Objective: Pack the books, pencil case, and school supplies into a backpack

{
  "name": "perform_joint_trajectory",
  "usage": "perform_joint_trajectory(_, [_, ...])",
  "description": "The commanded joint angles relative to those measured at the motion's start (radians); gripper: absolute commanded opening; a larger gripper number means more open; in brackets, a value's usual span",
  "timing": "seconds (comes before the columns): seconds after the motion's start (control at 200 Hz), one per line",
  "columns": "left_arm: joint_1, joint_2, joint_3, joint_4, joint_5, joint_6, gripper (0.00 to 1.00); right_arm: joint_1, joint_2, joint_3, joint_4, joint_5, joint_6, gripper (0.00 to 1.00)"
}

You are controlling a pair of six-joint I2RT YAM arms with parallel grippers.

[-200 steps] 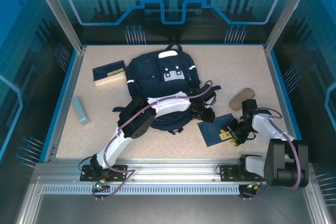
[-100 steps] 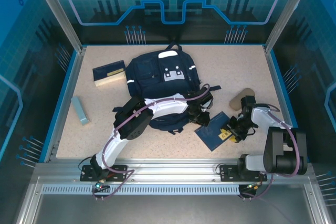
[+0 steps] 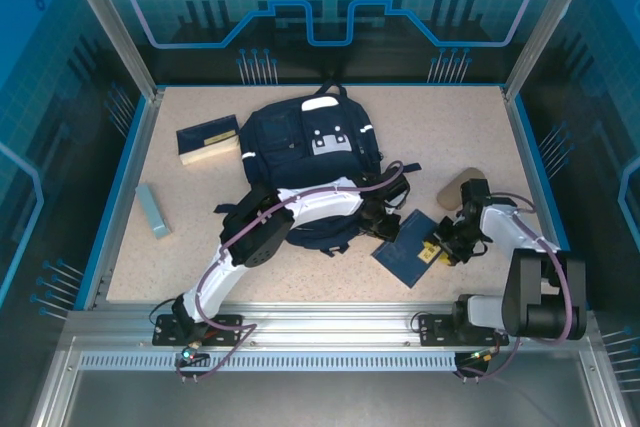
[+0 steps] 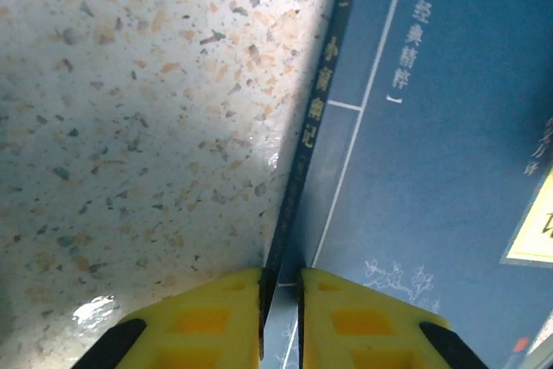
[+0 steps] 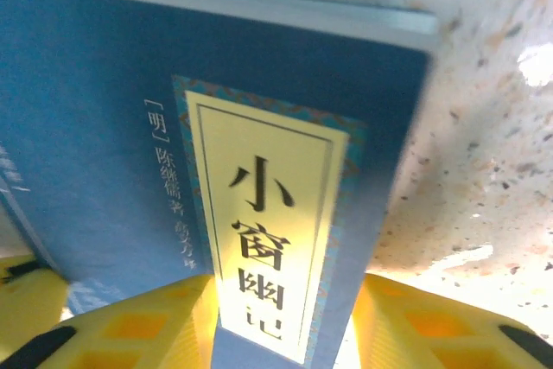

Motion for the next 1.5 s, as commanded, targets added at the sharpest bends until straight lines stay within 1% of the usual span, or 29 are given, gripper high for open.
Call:
perform_joint_trajectory(0.0, [-0.020,0.084,-0.007,-0.102,-0.061,-0.015,0.16,0.005,-0.047,0.053,0.008,-0.035,0.012,0.42])
perform_joint_trajectory(0.255, [-0.020,0.093,-0.001,-0.111,-0.068,-0.007,0.14,0.014,-0.050,0.075,-0.017,-0.041,0.009,0.31])
perform_joint_trajectory(0.35, [-0.020,0.094,0.003,-0.112,-0.067,-0.006,0.14,0.026,-0.037,0.079,-0.019,-0.032,0.000,0.24])
perform_joint_trajectory(0.42, [-0.020,0.092,0.005,-0.111,-0.066,-0.006,0.14,0.037,-0.030,0.083,-0.026,-0.012,-0.006,0.18])
perform_joint_trajectory(0.54, [-0.020,0.080,0.019,-0.115,-0.061,-0.005,0.15,0.066,-0.033,0.097,-0.052,0.058,-0.013,0.10])
perform_joint_trajectory(0.585, [-0.019,0.069,0.033,-0.119,-0.058,-0.002,0.16,0.073,-0.041,0.105,-0.063,0.081,-0.015,0.07])
perform_joint_trajectory(0.655, [-0.012,0.038,0.052,-0.122,-0.046,-0.001,0.21,0.081,-0.057,0.119,-0.077,0.103,-0.022,0.05])
perform_joint_trajectory(0.755, [0.014,-0.031,0.078,-0.118,-0.021,-0.009,0.33,0.082,-0.090,0.144,-0.092,0.102,-0.041,0.02])
perform_joint_trajectory(0.865, [0.060,-0.134,0.074,-0.086,0.016,-0.023,0.52,0.084,-0.137,0.180,-0.091,0.058,-0.075,0.01])
perform_joint_trajectory(0.945, [0.097,-0.211,0.051,-0.055,0.037,-0.027,0.64,0.086,-0.172,0.222,-0.097,0.019,-0.110,0.00])
perform_joint_trajectory(1.02, [0.132,-0.281,0.015,-0.030,0.043,-0.038,0.72,0.092,-0.203,0.282,-0.124,0.016,-0.135,0.00])
perform_joint_trajectory(1.156, [0.195,-0.399,-0.083,0.041,0.079,-0.079,0.81,0.093,-0.247,0.370,-0.149,-0.017,-0.179,0.00])
perform_joint_trajectory(1.216, [0.225,-0.445,-0.127,0.076,0.105,-0.102,0.84,0.093,-0.255,0.402,-0.136,-0.078,-0.199,0.00])
perform_joint_trajectory(1.326, [0.278,-0.519,-0.213,0.145,0.159,-0.141,0.90,0.101,-0.255,0.441,-0.085,-0.246,-0.218,0.00])
perform_joint_trajectory(1.436, [0.322,-0.587,-0.304,0.228,0.199,-0.177,0.98,0.121,-0.248,0.455,0.005,-0.392,-0.197,0.00])
perform_joint_trajectory(1.496, [0.343,-0.615,-0.348,0.279,0.235,-0.196,0.99,0.132,-0.237,0.457,0.058,-0.465,-0.177,0.00])
